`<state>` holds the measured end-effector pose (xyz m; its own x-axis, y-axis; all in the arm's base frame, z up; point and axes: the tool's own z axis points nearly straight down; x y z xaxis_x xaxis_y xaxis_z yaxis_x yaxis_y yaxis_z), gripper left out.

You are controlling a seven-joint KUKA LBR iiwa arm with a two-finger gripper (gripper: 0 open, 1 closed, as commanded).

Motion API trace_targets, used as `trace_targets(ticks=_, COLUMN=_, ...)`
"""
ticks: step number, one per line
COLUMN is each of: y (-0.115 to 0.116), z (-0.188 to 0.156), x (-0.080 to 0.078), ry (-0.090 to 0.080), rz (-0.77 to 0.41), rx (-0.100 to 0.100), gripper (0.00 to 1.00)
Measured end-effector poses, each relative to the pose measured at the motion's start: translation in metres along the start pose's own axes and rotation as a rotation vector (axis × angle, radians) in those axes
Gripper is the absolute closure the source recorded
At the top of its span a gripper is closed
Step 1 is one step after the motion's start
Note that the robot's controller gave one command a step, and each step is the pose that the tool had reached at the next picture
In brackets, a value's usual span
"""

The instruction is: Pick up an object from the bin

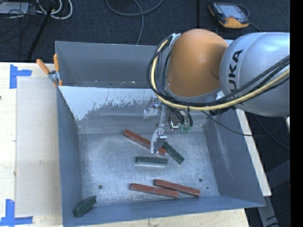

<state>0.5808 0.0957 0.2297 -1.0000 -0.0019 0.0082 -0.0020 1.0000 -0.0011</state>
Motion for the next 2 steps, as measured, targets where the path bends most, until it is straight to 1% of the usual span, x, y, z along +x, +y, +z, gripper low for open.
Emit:
trace_targets(ticks=1, y=0.0, z=-0.004, x=-0.001, ry=-0.008, rz=0.001, rx=-0.001, gripper=0.0)
trace_targets(ticks=2, y=-0.012, z=0.05, x=-0.01, ry=-0.014, rz=-0.025, rx=-0.002, gripper=0.0)
